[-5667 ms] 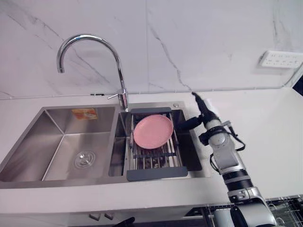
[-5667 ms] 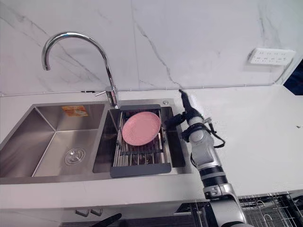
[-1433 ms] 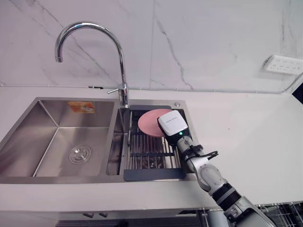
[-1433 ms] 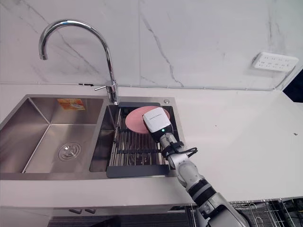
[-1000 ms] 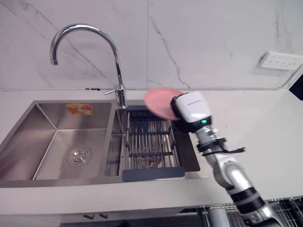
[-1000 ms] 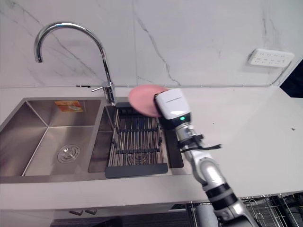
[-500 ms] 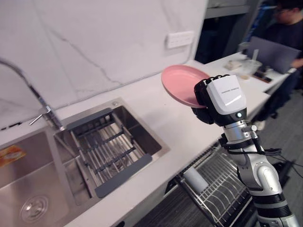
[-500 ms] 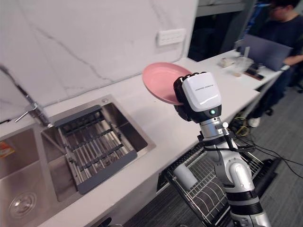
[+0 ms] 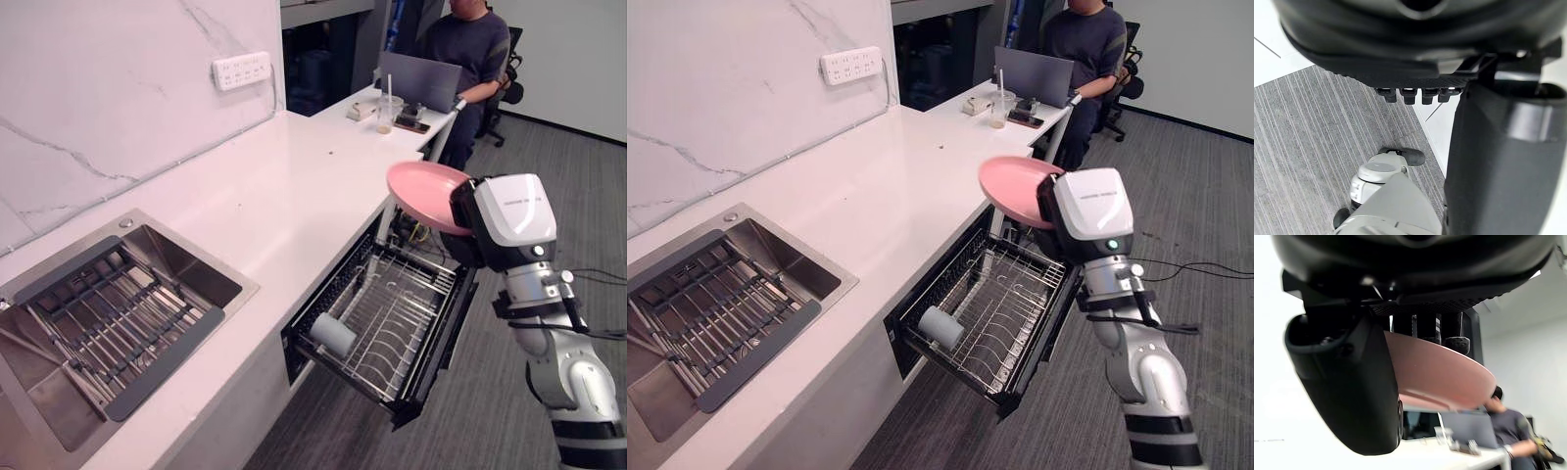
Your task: Walk over to the sink, pick up the cup, carry it to the dishwasher, place the cup inside the dishwasher, then close the dishwasher door
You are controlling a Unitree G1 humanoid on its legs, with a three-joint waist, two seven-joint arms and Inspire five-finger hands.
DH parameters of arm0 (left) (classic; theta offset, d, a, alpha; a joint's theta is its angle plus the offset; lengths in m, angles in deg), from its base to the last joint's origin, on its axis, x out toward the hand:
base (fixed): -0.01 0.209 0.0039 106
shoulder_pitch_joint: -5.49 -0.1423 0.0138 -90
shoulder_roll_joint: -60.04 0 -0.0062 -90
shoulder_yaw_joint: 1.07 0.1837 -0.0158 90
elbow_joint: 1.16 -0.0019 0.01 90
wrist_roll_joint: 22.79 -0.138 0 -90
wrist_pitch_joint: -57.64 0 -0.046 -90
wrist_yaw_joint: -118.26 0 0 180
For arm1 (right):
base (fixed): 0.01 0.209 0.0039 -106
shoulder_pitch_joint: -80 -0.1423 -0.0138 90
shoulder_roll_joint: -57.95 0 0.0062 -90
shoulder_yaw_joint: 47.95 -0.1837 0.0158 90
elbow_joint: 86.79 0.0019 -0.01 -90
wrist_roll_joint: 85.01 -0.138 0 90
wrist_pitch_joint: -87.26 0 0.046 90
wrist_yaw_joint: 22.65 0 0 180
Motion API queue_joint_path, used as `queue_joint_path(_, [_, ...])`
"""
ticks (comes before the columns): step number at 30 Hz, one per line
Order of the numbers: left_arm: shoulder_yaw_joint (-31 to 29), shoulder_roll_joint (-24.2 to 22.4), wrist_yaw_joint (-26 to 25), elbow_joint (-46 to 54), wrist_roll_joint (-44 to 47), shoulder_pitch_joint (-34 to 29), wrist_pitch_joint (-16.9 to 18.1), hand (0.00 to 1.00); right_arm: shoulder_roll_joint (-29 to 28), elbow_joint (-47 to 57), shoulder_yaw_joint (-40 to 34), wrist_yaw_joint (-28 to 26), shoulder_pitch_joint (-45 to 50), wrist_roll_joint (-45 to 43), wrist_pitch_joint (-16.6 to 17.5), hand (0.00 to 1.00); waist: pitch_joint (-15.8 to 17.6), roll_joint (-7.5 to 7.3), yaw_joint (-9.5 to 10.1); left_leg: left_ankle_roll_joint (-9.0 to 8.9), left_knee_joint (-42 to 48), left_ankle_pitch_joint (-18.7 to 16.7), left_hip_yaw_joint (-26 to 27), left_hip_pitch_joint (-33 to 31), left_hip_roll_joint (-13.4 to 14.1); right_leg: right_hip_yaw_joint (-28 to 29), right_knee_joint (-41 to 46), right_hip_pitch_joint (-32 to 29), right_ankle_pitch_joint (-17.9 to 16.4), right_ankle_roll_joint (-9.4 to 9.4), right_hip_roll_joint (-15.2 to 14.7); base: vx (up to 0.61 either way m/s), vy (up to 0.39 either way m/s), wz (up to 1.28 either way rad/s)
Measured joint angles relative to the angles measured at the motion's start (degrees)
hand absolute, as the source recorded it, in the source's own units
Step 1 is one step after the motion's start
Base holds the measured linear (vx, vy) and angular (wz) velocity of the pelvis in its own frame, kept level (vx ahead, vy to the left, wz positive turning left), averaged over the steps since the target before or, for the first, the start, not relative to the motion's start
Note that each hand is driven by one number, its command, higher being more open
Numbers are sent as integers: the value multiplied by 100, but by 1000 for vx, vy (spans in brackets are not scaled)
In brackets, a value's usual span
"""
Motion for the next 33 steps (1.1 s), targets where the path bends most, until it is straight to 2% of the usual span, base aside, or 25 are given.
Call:
queue_joint_path(3, [194,155,17,77,50,417,-12,100,-22,-99,13,26,-198,-10,-104,0,316,110,-96,68,-316,402,-74,-586,-74,-64,75,-697,144,-95,3,-73,22,13])
queue_joint_path(4, [339,259,157,182,230,595,-24,100,-33,-339,24,51,-455,-9,-191,0,590,170,-104,134,-312,510,-127,-819,-84,-93,110,-914,245,-164,-7,-47,19,11])
queue_joint_path(5, [394,282,195,230,283,648,-22,100,-41,-460,26,52,-554,-9,-232,0,681,190,-93,144,-304,538,-138,-886,-89,-99,115,-978,268,-175,-12,-49,34,13])
queue_joint_path(7, [628,304,262,327,508,909,32,100,-50,-1184,87,60,-1087,-8,-579,0,1063,348,-55,192,-303,626,-203,-1180,-110,-147,138,-1244,320,-215,-32,-28,43,13])
queue_joint_path(8, [708,284,202,313,544,995,48,100,-49,-1343,96,67,-1212,-10,-656,0,1143,372,-62,199,-303,641,-215,-1248,-119,-159,143,-1305,330,-223,-35,8,44,9])
queue_joint_path(10, [815,89,-10,244,681,1515,92,100,-12,-1807,148,128,-1718,-35,-912,0,1555,376,-91,243,-298,679,-224,-1447,-163,-157,146,-1488,401,-241,-52,17,58,4])
queue_joint_path(12, [1043,-95,-4,277,886,1941,170,100,53,-2070,287,191,-2134,-122,-1087,0,1807,348,-136,283,-295,707,-223,-1615,-213,-133,133,-1656,481,-249,-97,-2,95,3])
queue_joint_path(14, [1270,-277,-5,294,1090,2353,266,100,154,-2463,579,268,-2589,-268,-1193,0,1885,323,-191,326,-288,725,-221,-1847,-289,-105,118,-1885,549,-223,-165,11,103,3])
queue_joint_path(17, [1425,-299,-47,296,1258,2721,428,100,239,-3003,1030,292,-3049,-401,-1260,0,1900,348,-193,386,-218,689,-247,-2052,-351,-73,37,-2024,620,-194,-216,32,70,4])
queue_joint_path(20, [1436,-292,-124,245,1355,2942,509,100,293,-3326,1297,297,-3282,-428,-1275,0,1963,469,-161,419,-136,666,-364,-2245,-387,-76,8,-2107,640,-172,-249,30,55,19])
queue_joint_path(25, [1510,-293,-148,106,1354,3010,596,100,289,-3595,1591,298,-3380,-429,-1347,0,2026,606,2,424,-64,664,-568,-2401,-392,-69,6,-2134,639,-171,-254,29,46,18])
queue_joint_path(31, [1596,-406,-149,-54,1355,3018,734,100,194,-3595,1678,298,-3382,-427,-1369,0,2025,612,81,463,-28,691,-678,-2473,-437,-60,10,-2133,634,-165,-296,2,52,10])
queue_joint_path(33, [1597,-471,-141,-54,1355,3019,795,100,76,-3595,1679,298,-3377,-442,-1479,0,2025,613,75,488,-29,710,-698,-2476,-453,-52,28,-2133,632,-162,-311,-15,54,5])
